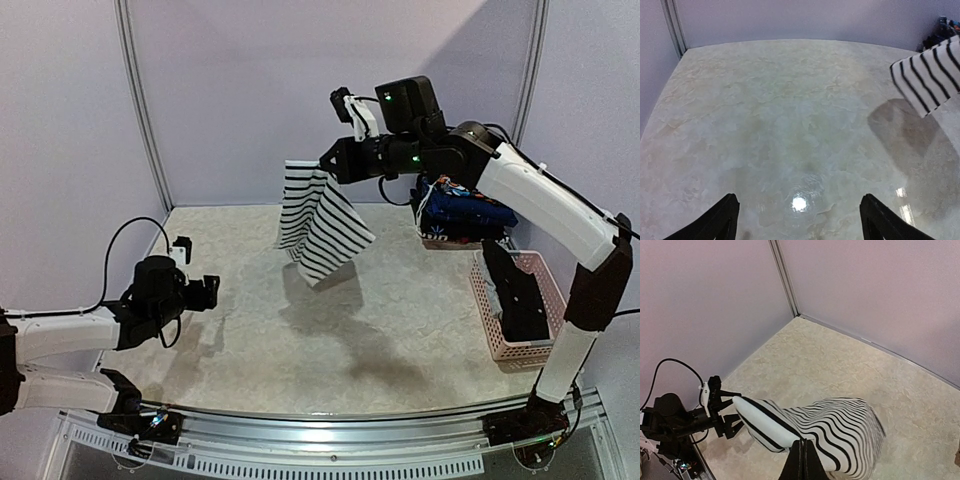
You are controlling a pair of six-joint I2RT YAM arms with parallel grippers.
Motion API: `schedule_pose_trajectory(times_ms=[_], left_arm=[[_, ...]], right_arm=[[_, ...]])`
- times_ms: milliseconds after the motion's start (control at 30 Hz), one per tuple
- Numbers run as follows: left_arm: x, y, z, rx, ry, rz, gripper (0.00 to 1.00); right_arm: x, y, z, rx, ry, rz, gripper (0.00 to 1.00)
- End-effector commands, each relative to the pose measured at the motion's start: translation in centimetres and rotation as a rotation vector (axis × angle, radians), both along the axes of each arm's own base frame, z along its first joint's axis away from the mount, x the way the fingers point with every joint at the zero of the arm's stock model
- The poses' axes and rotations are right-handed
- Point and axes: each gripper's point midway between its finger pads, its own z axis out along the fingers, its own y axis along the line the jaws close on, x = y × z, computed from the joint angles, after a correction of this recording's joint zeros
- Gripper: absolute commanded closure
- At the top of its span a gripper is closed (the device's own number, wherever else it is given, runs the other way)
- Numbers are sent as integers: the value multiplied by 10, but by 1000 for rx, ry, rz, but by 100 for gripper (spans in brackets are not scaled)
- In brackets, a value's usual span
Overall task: Fold and stack the mixed laundry pile
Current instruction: Pass from the right arm to the left
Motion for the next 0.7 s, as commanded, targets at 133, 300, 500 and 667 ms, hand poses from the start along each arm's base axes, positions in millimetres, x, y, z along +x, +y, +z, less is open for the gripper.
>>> schedule_pose_trajectory(times_ms=[133,300,500,667], left_arm=[[-23,-77,41,-149,-140,-423,20],[-46,-119,67,-163,-203,-648,20],[-68,-155,75,-136,-244,-803,21],[-54,-167,84,-122,-276,-776,24]], right_arm=[[-12,12,1,-1,-5,107,100],[-10,15,-12,-27,19,112,100],[-13,16,-25,-41,41,128,100],[-22,16,-28,-42,49,171,100]])
